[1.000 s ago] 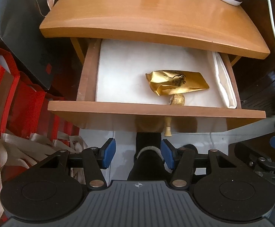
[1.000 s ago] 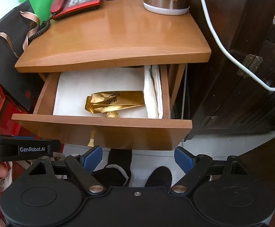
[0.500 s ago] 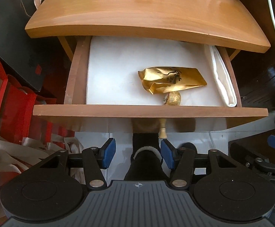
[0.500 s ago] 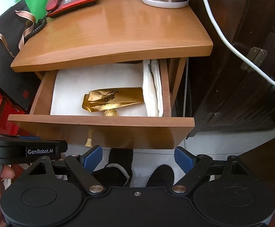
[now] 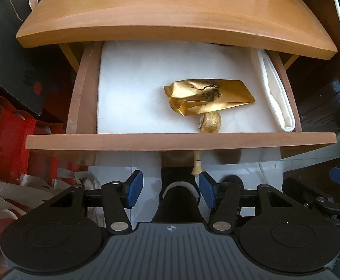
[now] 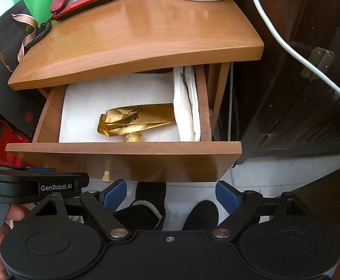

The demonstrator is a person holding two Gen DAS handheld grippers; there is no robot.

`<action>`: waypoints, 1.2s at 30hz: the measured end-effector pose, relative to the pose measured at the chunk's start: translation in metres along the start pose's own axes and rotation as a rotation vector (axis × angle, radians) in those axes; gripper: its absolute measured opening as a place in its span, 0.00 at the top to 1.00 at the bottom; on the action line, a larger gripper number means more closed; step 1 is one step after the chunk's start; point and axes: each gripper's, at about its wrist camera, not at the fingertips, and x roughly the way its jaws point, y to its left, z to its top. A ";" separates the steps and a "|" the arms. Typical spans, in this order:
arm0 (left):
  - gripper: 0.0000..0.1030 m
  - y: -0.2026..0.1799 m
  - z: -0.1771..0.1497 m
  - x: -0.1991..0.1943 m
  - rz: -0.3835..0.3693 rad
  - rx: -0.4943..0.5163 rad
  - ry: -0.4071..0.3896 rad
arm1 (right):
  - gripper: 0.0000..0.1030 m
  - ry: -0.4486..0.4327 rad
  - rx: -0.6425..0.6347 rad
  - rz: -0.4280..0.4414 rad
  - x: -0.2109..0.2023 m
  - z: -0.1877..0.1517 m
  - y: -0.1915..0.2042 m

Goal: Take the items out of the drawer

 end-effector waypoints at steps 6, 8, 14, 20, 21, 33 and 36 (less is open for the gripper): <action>0.46 -0.001 0.003 0.005 -0.015 0.001 0.011 | 0.20 0.009 0.009 0.000 0.005 0.001 -0.003; 0.46 -0.001 0.005 0.007 -0.018 -0.003 0.015 | 0.20 0.016 0.014 0.001 0.008 0.002 -0.005; 0.46 -0.002 0.011 0.011 -0.046 -0.024 0.028 | 0.20 0.024 0.013 -0.003 0.013 0.004 -0.008; 0.46 -0.004 0.016 0.019 -0.078 -0.034 0.054 | 0.20 0.028 0.026 0.000 0.015 0.006 -0.012; 0.46 -0.005 0.016 0.020 -0.076 -0.033 0.058 | 0.20 0.028 0.026 -0.001 0.015 0.006 -0.013; 0.46 -0.007 0.018 0.032 -0.064 -0.015 0.075 | 0.20 0.044 0.023 0.011 0.020 0.005 -0.011; 0.46 -0.007 0.018 0.035 -0.069 -0.017 0.081 | 0.20 0.048 0.020 0.011 0.022 0.004 -0.010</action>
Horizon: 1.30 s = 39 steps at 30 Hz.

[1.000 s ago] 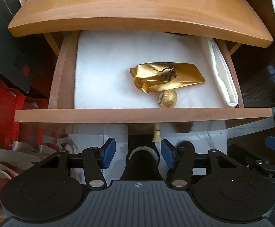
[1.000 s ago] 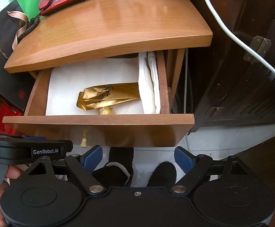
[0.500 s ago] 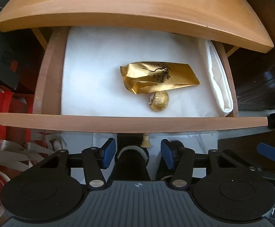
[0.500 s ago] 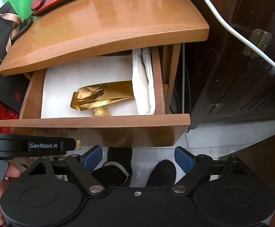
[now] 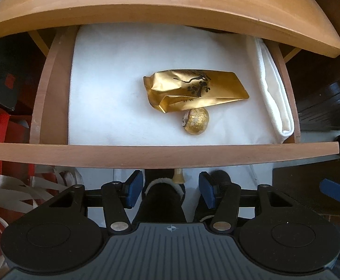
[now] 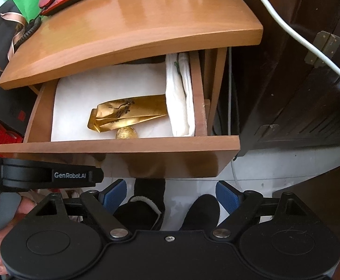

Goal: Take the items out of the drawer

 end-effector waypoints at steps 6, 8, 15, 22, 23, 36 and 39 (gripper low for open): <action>0.46 0.003 0.003 0.006 -0.012 -0.014 0.018 | 0.20 0.006 0.001 -0.001 0.002 0.000 0.000; 0.46 0.003 0.005 0.007 -0.010 -0.014 0.019 | 0.20 0.008 0.001 -0.002 0.004 -0.001 0.001; 0.46 0.003 0.007 0.011 -0.019 -0.023 0.031 | 0.20 0.013 0.002 0.002 0.006 -0.001 0.001; 0.46 0.003 0.010 0.016 -0.034 -0.041 0.053 | 0.20 0.021 0.008 -0.006 0.008 0.001 -0.002; 0.46 0.003 0.011 0.017 -0.038 -0.045 0.057 | 0.20 0.021 0.008 -0.007 0.009 0.001 -0.002; 0.46 0.008 0.018 0.025 -0.075 -0.097 0.116 | 0.20 0.020 0.001 -0.001 0.009 0.002 0.001; 0.46 0.009 0.019 0.028 -0.070 -0.102 0.123 | 0.20 0.019 0.000 -0.001 0.009 0.003 0.000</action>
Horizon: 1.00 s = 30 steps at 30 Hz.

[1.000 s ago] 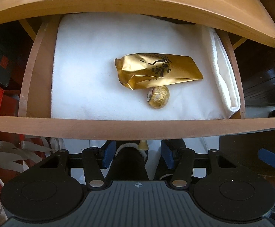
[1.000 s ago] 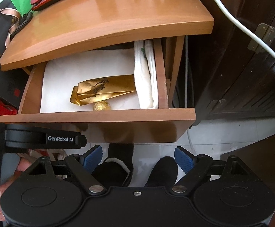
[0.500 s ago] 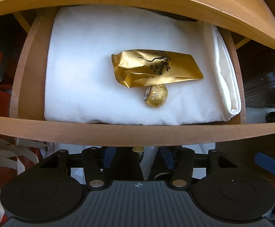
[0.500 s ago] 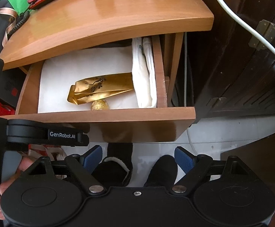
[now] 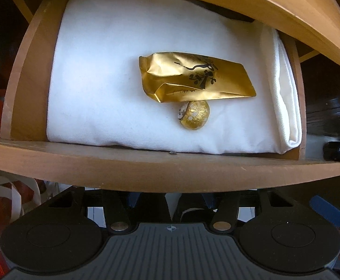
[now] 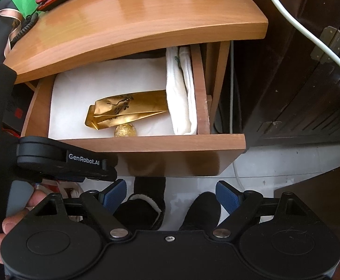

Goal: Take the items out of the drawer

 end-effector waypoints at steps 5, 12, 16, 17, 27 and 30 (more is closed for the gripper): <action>0.48 -0.001 0.000 0.001 0.007 0.005 -0.002 | 0.20 0.004 0.004 -0.001 0.002 0.000 -0.001; 0.59 -0.005 0.000 0.002 0.019 0.017 -0.006 | 0.20 0.011 -0.005 0.000 0.004 -0.002 0.003; 0.65 -0.006 0.001 0.002 0.020 0.020 -0.007 | 0.20 0.012 -0.007 0.000 0.005 -0.001 0.003; 0.66 -0.007 0.001 0.002 0.022 0.023 -0.008 | 0.20 0.013 -0.007 0.000 0.005 -0.001 0.003; 0.73 -0.013 0.003 0.003 0.036 0.044 -0.005 | 0.20 0.018 -0.015 0.001 0.006 -0.002 0.006; 0.78 -0.014 0.004 0.005 0.042 0.046 -0.002 | 0.20 0.019 -0.021 -0.002 0.007 -0.001 0.007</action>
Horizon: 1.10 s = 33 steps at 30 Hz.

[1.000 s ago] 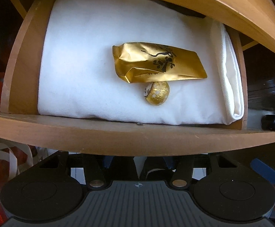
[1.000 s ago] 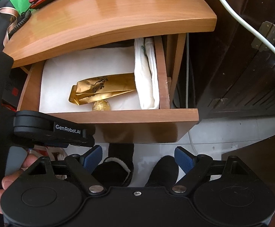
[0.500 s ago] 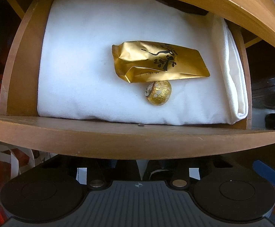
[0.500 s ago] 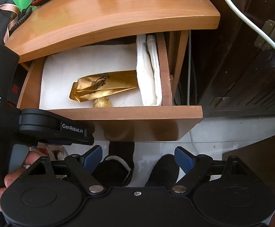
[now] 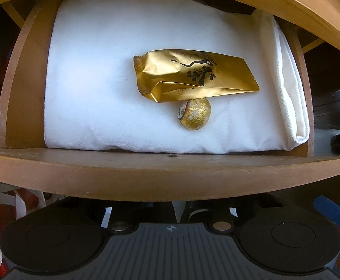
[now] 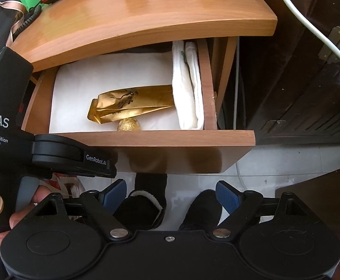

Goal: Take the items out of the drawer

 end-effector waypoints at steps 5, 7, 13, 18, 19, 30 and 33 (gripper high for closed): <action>0.86 -0.001 0.001 0.001 0.002 0.004 0.003 | 0.20 0.000 -0.006 -0.003 0.000 0.001 0.001; 0.86 -0.002 0.002 0.001 0.003 0.007 0.003 | 0.20 0.000 -0.010 -0.004 0.001 0.002 0.002; 0.86 -0.004 0.002 0.001 0.004 0.013 0.001 | 0.20 -0.002 -0.021 -0.014 0.002 0.003 0.003; 0.87 -0.009 0.003 0.002 0.015 0.020 -0.003 | 0.20 -0.008 -0.013 -0.015 0.001 0.004 0.000; 0.87 -0.010 0.002 0.002 0.016 0.023 -0.006 | 0.20 -0.010 -0.012 -0.015 0.000 0.005 -0.001; 0.85 -0.010 -0.007 -0.020 -0.009 0.065 -0.022 | 0.21 -0.045 -0.018 0.005 -0.022 0.010 -0.005; 0.84 0.019 -0.021 -0.040 -0.014 0.095 -0.035 | 0.21 -0.061 -0.029 0.022 -0.033 0.012 -0.005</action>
